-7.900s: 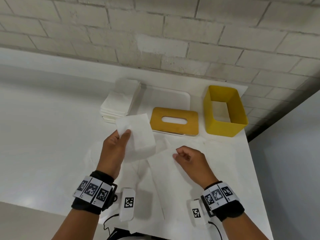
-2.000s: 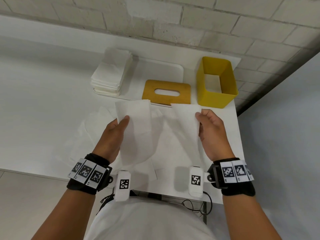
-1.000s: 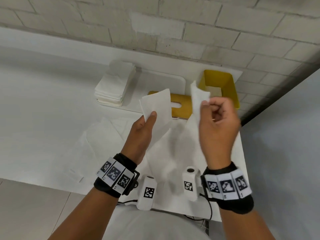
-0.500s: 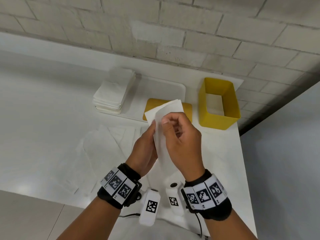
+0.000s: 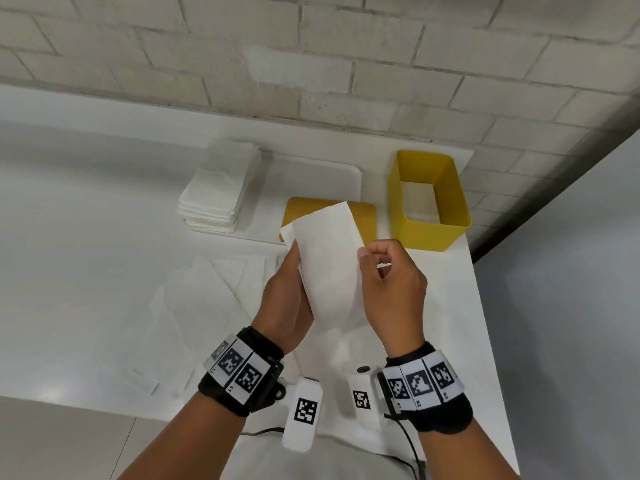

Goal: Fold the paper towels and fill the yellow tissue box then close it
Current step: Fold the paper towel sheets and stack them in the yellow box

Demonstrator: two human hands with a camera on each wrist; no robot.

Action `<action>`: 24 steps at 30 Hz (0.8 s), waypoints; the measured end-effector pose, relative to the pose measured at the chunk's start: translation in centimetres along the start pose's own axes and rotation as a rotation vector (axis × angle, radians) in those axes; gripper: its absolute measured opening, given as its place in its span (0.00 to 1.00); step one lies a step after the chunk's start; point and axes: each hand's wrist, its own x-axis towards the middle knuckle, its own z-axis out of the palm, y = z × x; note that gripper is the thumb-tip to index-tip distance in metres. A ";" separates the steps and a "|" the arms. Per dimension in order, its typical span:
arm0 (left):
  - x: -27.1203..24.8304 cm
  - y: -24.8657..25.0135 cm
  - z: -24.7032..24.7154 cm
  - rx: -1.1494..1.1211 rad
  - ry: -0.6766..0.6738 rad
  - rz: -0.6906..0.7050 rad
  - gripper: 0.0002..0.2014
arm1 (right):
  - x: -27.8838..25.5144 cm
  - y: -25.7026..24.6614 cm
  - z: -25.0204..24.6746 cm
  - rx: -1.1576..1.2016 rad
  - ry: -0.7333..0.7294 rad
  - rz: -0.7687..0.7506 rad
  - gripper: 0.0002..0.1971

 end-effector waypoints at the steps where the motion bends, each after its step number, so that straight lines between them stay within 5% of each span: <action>1: -0.1 -0.1 0.0 0.004 0.000 0.000 0.29 | -0.1 0.1 0.0 0.027 0.002 0.029 0.02; 4: -0.9 -0.4 0.2 0.030 -0.087 0.009 0.31 | -0.5 0.3 -0.2 0.083 0.010 0.092 0.04; 8: -1.3 -1.1 -0.3 0.413 -0.050 0.113 0.15 | -1.2 0.6 -0.5 0.210 -0.072 0.186 0.02; 12: -1.2 0.8 -1.4 0.924 0.044 0.178 0.12 | -0.8 1.1 -1.6 0.359 -0.296 0.216 0.25; 16: -1.3 3.3 -1.9 1.501 -0.261 0.302 0.10 | 0.4 0.4 -3.1 0.228 -0.526 -0.038 0.42; 19: -1.1 3.7 -1.7 1.615 -0.377 0.301 0.10 | 0.6 -0.1 -2.8 0.100 -0.658 -0.133 0.31; 24: -1.1 3.8 -2.2 1.662 -0.317 0.266 0.17 | 0.1 0.6 -2.3 0.100 -0.590 -0.099 0.07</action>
